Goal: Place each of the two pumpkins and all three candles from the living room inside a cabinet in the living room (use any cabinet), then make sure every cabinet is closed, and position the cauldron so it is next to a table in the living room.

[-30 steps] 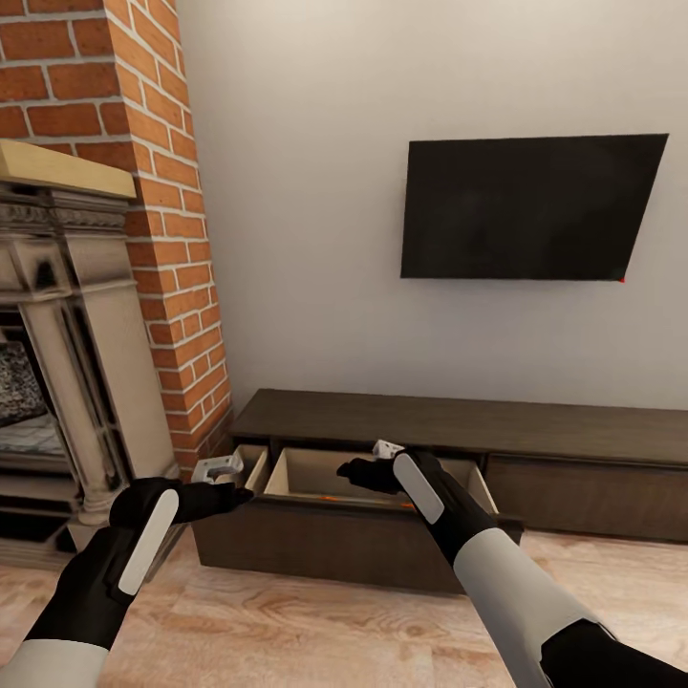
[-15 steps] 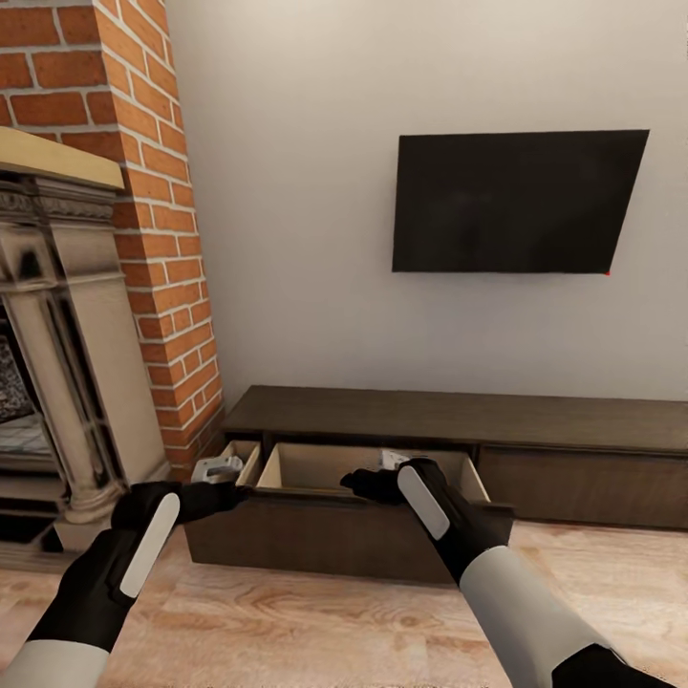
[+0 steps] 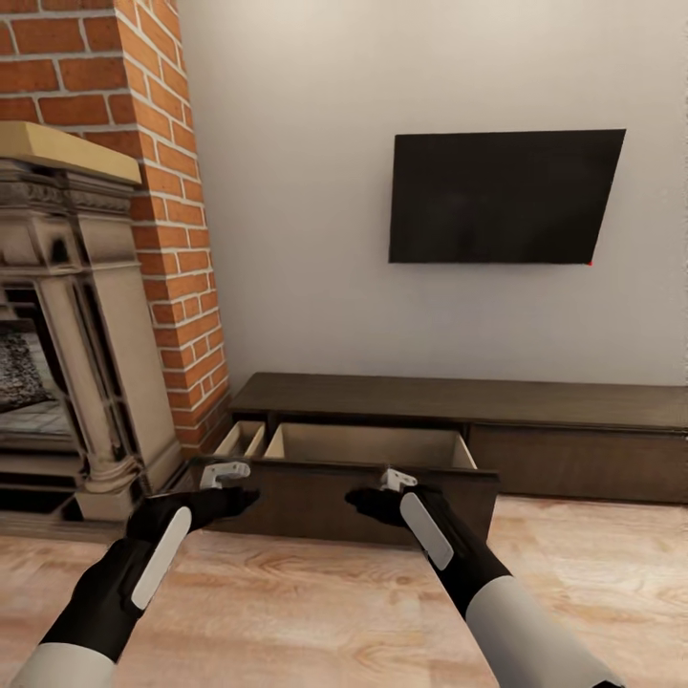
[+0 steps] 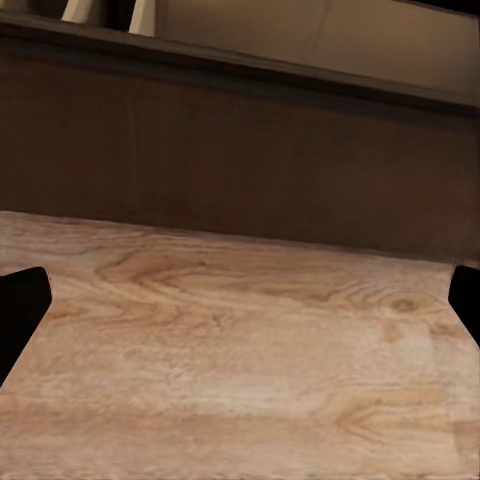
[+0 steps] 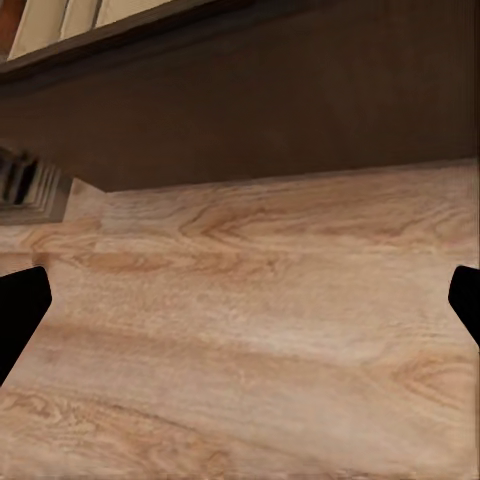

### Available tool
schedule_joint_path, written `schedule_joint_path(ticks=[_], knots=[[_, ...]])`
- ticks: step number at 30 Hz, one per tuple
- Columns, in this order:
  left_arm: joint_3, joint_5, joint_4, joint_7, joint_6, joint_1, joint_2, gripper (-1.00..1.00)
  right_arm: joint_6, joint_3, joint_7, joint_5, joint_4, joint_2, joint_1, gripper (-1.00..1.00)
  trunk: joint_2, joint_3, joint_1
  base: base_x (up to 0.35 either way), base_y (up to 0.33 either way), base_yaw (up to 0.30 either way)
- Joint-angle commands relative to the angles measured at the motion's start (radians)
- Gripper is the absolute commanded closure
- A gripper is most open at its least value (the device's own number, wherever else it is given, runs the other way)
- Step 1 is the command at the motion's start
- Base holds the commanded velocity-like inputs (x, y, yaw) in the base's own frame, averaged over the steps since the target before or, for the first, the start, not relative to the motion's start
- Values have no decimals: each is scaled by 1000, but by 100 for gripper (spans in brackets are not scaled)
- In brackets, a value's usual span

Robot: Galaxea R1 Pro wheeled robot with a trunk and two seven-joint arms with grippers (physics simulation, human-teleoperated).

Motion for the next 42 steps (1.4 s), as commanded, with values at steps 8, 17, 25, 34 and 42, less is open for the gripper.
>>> schedule_joint_path(ticks=[8,17,25,34,42], knots=[[-26,2,37,10,-37,-1,1,-100,-11,2,-8,-9,-1,-14,4,-100,-47,-26,25,-204,0,-73],[-32,2,39,11,-132,0,1,-100,-79,4,-7,-6,-1,-35,4,-100,-49,-57,29,-16,0,-116],[-31,-3,66,14,-322,0,1,-100,-282,21,-15,109,13,-60,14,-100,-51,-87,33,-1,0,-7],[-82,-66,176,17,-512,0,-1,-100,-497,32,-18,263,94,-55,56,-100,-53,-122,37,0,0,0],[-116,-137,223,33,-571,0,-5,-100,-507,55,-51,274,109,-39,73,-100,-54,-134,38,0,0,0]])
